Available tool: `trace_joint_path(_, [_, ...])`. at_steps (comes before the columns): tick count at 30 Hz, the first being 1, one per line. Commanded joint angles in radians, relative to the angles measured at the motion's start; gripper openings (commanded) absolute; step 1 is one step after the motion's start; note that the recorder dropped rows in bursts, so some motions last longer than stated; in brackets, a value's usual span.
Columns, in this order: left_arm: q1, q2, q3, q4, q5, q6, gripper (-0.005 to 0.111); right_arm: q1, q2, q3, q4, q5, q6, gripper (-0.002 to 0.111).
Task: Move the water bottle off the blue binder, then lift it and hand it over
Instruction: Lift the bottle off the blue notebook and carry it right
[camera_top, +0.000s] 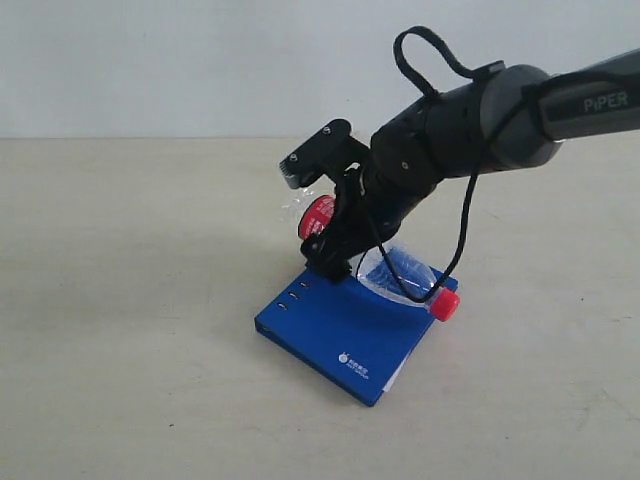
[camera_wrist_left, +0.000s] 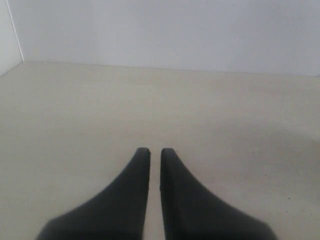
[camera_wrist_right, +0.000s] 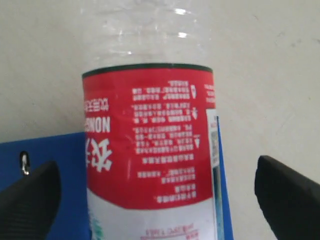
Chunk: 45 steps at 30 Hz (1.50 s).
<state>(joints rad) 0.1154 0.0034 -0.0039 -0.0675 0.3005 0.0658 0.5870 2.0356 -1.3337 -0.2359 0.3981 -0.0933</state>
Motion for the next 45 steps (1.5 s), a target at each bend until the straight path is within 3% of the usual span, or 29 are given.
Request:
trace_joint_path(1, [-0.008, -0.003, 0.004, 0.002, -0.004, -0.006, 0.008, 0.003, 0.013, -0.005, -0.010, 0.010, -0.025, 0.096])
trace_joint_path(10, [-0.008, -0.003, 0.004, 0.002, -0.004, -0.006, 0.008, 0.003, 0.023, -0.005, -0.005, 0.037, -0.009, 0.092])
trace_joint_path(12, [-0.008, -0.003, 0.004, 0.002, -0.004, -0.006, 0.008, 0.003, 0.023, -0.005, -0.005, 0.040, -0.005, 0.070])
trace_joint_path(14, [-0.008, -0.003, 0.004, 0.002, -0.004, -0.006, 0.008, 0.003, 0.023, -0.005, -0.005, 0.073, 0.007, 0.015])
trace_joint_path(15, [-0.008, -0.003, 0.004, 0.002, -0.004, -0.006, 0.008, 0.003, 0.023, -0.005, -0.001, 0.087, 0.014, 0.000])
trace_joint_path(22, [-0.008, -0.003, 0.004, 0.002, -0.004, -0.006, 0.008, 0.003, -0.012, -0.007, -0.127, 0.223, 0.006, 0.002])
trace_joint_path(30, [-0.008, -0.003, 0.004, 0.002, -0.004, -0.006, 0.008, 0.003, -0.172, -0.007, -0.399, 0.362, 0.193, 0.000])
trace_joint_path(33, [-0.008, -0.003, 0.004, 0.002, -0.004, -0.006, 0.008, 0.003, -0.212, -0.022, -0.501, 0.492, 0.228, 0.000])
trace_joint_path(36, [-0.008, -0.003, 0.004, 0.002, -0.004, -0.006, 0.008, 0.003, -0.208, -0.078, -0.603, 0.792, 0.281, 0.000])
trace_joint_path(38, [-0.008, -0.003, 0.004, 0.002, -0.004, -0.006, 0.008, 0.001, -0.208, -0.099, -0.610, 0.823, 0.287, 0.000])
trace_joint_path(41, [-0.008, -0.003, 0.004, 0.002, -0.004, -0.006, 0.008, -0.050, -0.210, -0.121, -0.476, 0.823, 0.303, 0.000])
trace_joint_path(45, [-0.008, -0.003, 0.004, 0.002, -0.004, -0.006, 0.008, -0.333, -0.210, -0.157, 0.035, 0.823, 0.133, 0.000])
